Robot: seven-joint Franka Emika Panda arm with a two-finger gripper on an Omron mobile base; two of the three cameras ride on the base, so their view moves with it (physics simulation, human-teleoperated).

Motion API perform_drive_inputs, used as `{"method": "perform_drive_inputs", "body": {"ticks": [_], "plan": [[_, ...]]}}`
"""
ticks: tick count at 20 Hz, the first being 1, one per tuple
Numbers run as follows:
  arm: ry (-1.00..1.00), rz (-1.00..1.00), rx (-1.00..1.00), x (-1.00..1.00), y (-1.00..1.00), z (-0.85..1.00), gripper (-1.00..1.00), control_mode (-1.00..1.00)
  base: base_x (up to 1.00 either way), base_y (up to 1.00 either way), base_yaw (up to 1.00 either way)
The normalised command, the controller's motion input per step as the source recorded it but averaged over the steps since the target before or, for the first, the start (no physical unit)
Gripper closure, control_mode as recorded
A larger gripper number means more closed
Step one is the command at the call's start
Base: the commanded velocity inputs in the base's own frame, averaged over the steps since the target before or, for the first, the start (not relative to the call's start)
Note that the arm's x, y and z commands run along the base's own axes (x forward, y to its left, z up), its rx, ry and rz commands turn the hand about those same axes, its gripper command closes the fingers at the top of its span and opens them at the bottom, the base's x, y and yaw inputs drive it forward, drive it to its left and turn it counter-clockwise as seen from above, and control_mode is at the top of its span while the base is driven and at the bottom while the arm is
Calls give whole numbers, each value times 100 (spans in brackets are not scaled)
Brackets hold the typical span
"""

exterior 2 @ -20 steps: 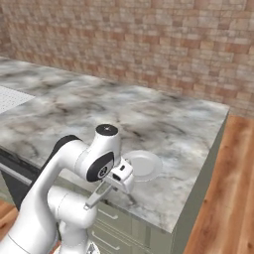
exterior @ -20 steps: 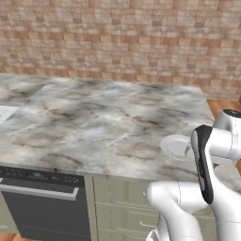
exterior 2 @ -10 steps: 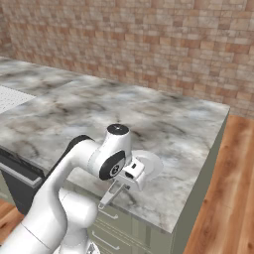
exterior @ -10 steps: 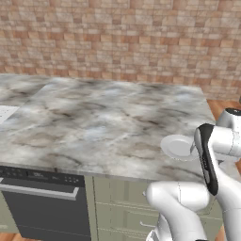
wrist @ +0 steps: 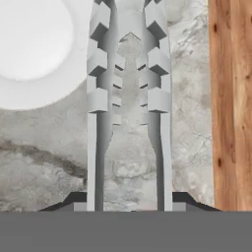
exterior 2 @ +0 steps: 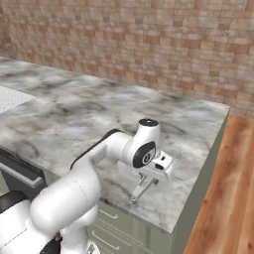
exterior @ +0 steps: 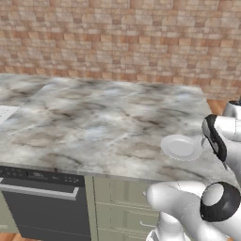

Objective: Pick up the tongs from the counter and place them near the plate next to the oven.

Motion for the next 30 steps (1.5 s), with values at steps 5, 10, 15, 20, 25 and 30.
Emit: {"method": "perform_drive_inputs", "body": {"ticks": [5,10,15,20,25,30], "plan": [[2,0,1,58,-66,-27,100,-100,0,0,0],[0,0,5,41,-46,-39,100,-100,0,0,0],[0,0,5,26,-23,-43,100,-100,0,0,0],[0,0,4,11,-8,-40,100,-100,0,0,0],[-1,0,6,5,0,-18,100,-100,0,0,0],[0,-3,4,18,12,-1,100,-100,0,0,0]]}}
